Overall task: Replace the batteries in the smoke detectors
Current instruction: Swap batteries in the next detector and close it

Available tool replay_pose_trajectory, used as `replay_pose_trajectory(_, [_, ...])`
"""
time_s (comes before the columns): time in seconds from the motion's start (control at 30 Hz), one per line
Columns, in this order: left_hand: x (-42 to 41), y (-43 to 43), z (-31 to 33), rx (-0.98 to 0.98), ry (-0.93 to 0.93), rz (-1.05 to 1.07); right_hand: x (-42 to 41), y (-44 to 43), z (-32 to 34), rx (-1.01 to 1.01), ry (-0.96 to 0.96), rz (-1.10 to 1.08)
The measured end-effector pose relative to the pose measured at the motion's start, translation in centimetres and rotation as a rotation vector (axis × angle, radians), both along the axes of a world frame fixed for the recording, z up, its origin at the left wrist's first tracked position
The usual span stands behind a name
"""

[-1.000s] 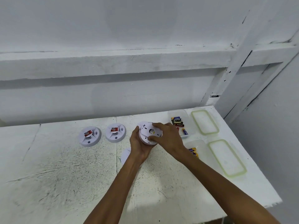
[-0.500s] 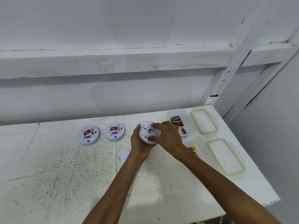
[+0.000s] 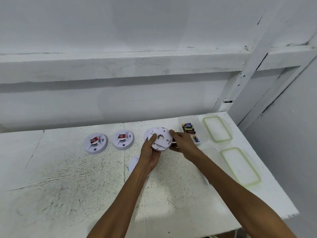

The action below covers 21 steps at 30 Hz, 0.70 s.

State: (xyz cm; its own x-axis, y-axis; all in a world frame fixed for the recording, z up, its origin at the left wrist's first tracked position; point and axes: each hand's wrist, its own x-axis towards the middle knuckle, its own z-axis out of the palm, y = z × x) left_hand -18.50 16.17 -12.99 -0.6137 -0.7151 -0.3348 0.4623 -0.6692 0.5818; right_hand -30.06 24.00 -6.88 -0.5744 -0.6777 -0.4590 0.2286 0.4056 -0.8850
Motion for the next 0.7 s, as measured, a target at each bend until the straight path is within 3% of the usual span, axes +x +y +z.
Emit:
replay_pose_trajectory(0.27, [0.3, 0.1, 0.2, -0.056, -0.006, 0.03, 0.3, 0.3, -0.4, -0.052, -0.192, 0.007])
replay_pose_trajectory(0.7, [0.9, 0.3, 0.2, -0.157, -0.116, 0.059, 0.0, -0.1, -0.2, -0.023, -0.292, -0.075])
